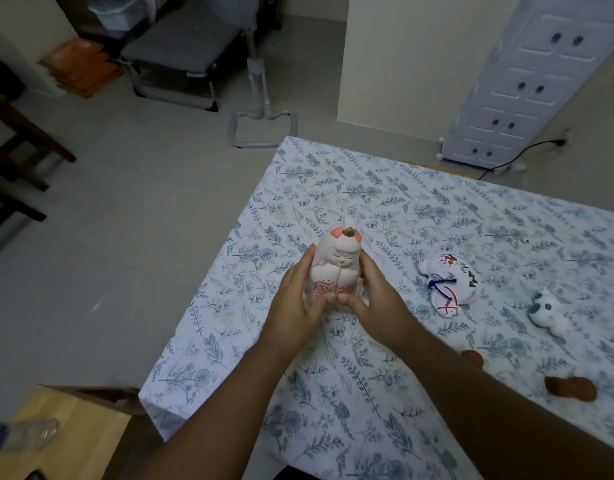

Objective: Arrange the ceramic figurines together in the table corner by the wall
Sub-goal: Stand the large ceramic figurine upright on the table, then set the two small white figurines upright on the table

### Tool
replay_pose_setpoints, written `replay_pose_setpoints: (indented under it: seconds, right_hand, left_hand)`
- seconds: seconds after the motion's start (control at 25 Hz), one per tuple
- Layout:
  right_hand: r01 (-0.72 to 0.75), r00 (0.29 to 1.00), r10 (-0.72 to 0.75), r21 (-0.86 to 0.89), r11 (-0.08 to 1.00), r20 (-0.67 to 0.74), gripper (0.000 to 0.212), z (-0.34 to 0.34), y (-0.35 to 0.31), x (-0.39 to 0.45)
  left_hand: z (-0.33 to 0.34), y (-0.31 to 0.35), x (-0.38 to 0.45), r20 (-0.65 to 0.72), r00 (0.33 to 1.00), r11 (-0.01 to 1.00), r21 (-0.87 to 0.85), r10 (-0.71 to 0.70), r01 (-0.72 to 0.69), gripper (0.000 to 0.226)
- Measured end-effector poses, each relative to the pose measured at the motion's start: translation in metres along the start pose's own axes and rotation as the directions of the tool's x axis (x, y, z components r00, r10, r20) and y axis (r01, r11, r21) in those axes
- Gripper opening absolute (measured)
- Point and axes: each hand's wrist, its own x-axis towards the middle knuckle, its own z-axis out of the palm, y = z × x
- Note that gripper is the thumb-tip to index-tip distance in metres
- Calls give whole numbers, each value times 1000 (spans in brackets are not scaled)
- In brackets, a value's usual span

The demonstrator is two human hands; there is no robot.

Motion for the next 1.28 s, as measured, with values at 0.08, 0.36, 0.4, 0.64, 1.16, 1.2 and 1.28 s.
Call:
replay_pose_setpoints:
  seconds: [0.08,0.36,0.4,0.64,1.16,1.2,1.28]
  right_hand:
    - [50,999,-53,-154,987,-13,67,-7,-5,-7]
    - [-32,964,-167,-712,701,-207,56,-67,29,-78]
    - [-59,961,-160,-735,675,-224,56,-82,39,-91]
    - [-332,896,-16,-694,639,-444,54,-178,101,-136]
    - [-464,744,281,-165,871,-606,45,-267,172,-103]
    - [-435,751,299,-102,894,-588,48,-266,166,-100]
    - [-387,773,269,-91,918,-574,54,-262,160,-93]
  left_hand:
    - [0,7,-11,-75,997,991,132,14,-4,75]
    - [60,44,-87,-28,986,891,434,164,-135,65]
    - [80,49,-89,19,985,881,444,174,-164,64]
    - [186,78,-43,158,985,912,410,-73,2,63]
    - [273,90,51,-134,894,903,-28,-428,428,61]
    - [275,94,53,-128,904,912,-39,-409,407,61]
    - [279,103,56,-155,935,946,-7,-320,323,58]
